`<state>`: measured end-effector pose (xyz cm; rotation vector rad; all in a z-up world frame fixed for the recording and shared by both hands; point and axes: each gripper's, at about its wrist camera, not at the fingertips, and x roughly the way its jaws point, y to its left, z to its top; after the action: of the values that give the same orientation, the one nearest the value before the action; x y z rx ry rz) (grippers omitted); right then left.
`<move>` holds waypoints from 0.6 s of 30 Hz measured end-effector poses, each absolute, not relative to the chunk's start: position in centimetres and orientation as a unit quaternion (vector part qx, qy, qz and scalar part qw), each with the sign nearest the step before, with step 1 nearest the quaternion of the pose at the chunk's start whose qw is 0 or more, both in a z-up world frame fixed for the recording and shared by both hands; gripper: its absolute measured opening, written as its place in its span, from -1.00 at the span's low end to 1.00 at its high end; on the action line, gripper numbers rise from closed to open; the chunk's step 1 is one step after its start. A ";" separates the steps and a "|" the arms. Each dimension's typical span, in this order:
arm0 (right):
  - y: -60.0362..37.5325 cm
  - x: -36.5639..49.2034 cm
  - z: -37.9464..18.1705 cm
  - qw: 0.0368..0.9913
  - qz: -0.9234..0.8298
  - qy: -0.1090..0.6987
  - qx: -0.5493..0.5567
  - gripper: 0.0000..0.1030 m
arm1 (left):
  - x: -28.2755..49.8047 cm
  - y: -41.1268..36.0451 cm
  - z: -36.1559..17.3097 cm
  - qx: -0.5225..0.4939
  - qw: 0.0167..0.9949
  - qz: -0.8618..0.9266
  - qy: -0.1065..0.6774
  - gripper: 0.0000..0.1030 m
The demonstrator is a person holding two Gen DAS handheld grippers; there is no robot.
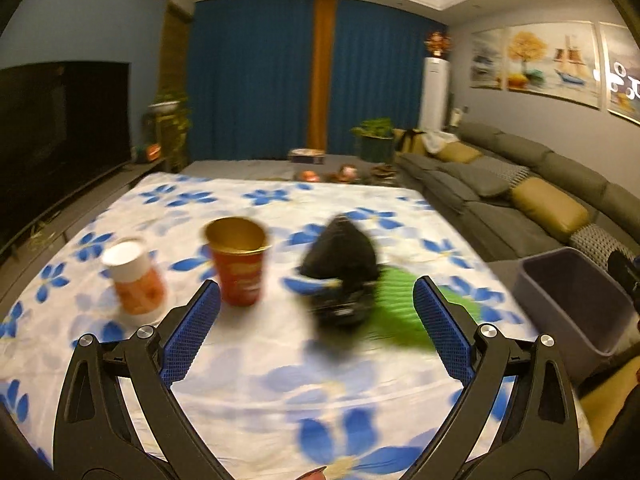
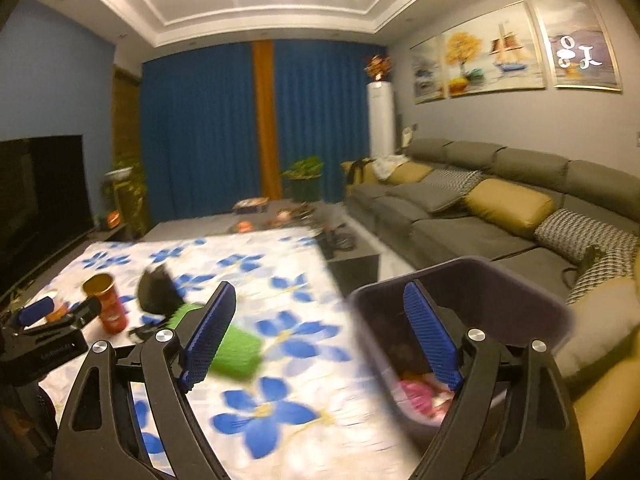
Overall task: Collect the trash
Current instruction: 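Move both tools back over the remaining trash on the table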
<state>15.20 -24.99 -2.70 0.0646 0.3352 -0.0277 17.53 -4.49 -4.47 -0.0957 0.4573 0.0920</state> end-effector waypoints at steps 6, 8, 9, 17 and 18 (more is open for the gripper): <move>-20.2 16.7 -3.9 0.980 0.028 0.195 0.023 0.62 | 16.2 0.7 -4.8 -0.057 0.968 0.091 0.228 0.85; -18.1 16.9 -4.3 0.978 0.045 0.201 0.016 0.62 | 16.0 2.4 -4.8 -0.061 0.966 0.105 0.227 0.85; -17.2 17.1 -4.4 0.978 0.052 0.203 0.013 0.62 | 15.9 3.5 -4.9 -0.064 0.966 0.113 0.226 0.85; -10.8 18.3 -4.6 0.972 0.103 0.210 -0.003 0.62 | 16.0 9.4 -5.4 -0.077 0.958 0.147 0.235 0.85; -10.1 18.6 -4.6 0.971 0.109 0.212 -0.003 0.62 | 16.0 10.0 -5.5 -0.079 0.957 0.147 0.236 0.85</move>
<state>18.55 -10.06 -4.62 -0.0052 0.4272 0.2210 16.04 9.97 -5.50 -0.1604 0.4785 0.2985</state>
